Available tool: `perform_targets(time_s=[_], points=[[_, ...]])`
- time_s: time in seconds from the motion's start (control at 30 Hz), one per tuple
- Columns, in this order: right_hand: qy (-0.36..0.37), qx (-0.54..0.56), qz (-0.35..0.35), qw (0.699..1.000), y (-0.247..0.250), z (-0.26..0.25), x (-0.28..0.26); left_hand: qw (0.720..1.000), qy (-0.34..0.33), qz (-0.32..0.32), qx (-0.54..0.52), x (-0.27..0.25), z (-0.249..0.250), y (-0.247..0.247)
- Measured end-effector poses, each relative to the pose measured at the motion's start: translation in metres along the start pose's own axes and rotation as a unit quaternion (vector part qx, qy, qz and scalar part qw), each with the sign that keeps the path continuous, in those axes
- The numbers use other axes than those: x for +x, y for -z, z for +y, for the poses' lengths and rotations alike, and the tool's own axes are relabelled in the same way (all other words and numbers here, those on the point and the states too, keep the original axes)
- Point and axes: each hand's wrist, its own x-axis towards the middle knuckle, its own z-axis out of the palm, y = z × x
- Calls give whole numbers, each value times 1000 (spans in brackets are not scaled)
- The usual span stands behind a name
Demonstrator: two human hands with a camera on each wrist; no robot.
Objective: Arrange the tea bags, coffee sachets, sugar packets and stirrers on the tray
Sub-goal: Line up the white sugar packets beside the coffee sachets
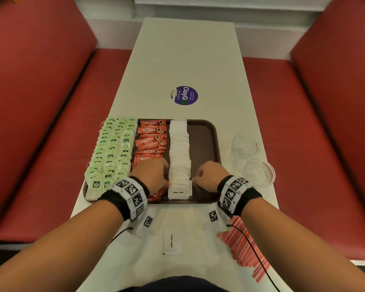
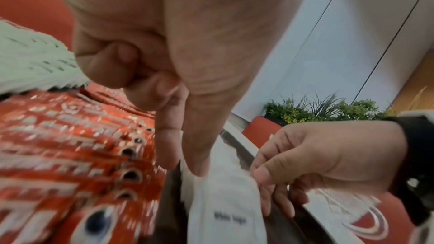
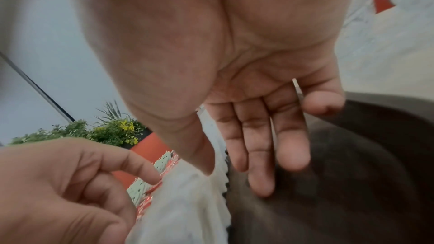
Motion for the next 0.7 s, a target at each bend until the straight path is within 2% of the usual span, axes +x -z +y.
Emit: perform_targets(time_s=[0.13, 0.27, 0.53, 0.63, 0.7], points=[[1, -31, -18, 999, -16, -4, -15, 1000, 2, 5, 12, -11, 0, -22], [2, -69, -7, 998, -27, -12, -19, 1000, 7, 19, 14, -13, 2, -37], [-7, -121, 12, 993, -32, -22, -27, 999, -15, 21, 34, -22, 9, -41], [-11, -138, 32, 990, -33, -22, -37, 999, -11, 50, 15, -38, 5, -35], [4, -138, 59, 989, -33, -23, -46, 996, -39, 75, 3, -51, 2, -32]])
